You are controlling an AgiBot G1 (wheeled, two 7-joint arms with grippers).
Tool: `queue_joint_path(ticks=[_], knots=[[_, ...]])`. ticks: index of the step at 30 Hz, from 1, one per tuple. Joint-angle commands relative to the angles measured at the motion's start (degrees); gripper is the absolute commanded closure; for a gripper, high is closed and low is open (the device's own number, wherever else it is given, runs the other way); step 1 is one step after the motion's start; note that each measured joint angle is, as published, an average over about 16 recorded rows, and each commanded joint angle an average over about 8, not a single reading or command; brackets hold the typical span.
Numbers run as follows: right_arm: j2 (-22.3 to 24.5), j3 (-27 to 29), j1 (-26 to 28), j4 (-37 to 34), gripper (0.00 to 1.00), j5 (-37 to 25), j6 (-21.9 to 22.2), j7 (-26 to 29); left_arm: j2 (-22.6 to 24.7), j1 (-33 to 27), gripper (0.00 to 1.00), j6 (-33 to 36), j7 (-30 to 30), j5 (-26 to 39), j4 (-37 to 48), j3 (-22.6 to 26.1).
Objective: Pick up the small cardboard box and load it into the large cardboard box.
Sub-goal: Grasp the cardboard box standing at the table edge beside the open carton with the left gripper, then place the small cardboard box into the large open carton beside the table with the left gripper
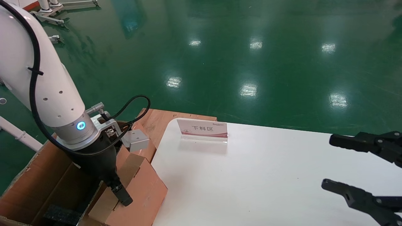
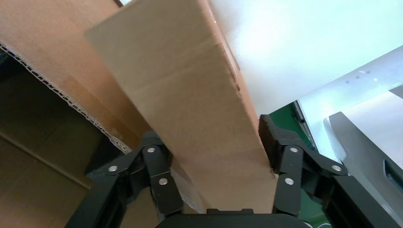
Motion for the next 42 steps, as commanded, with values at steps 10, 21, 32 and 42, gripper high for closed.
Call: queue_joint_path(ticks=[10, 21, 32, 42], knots=[[0.0, 0.0, 0.0, 0.0, 1.00, 0.0, 0.0, 0.0, 0.0, 0.0, 1.00, 0.0, 0.0, 0.0, 0.0, 0.0], [0.0, 0.0, 0.0, 0.0, 1.00, 0.0, 0.0, 0.0, -0.3, -1.5, 1.00, 0.2, 1.1, -1.6, 1.6, -1.3], [0.0, -0.1, 0.0, 0.0, 1.00, 0.0, 0.0, 0.0, -1.3, -15.9, 1.00, 4.2, 3.5, -2.4, 7.3, -5.9], [0.0, -0.1, 0.0, 0.0, 1.00, 0.0, 0.0, -0.1, 1.5, -29.1, 1.00, 6.2, 9.0, -2.1, 17.3, 0.3]])
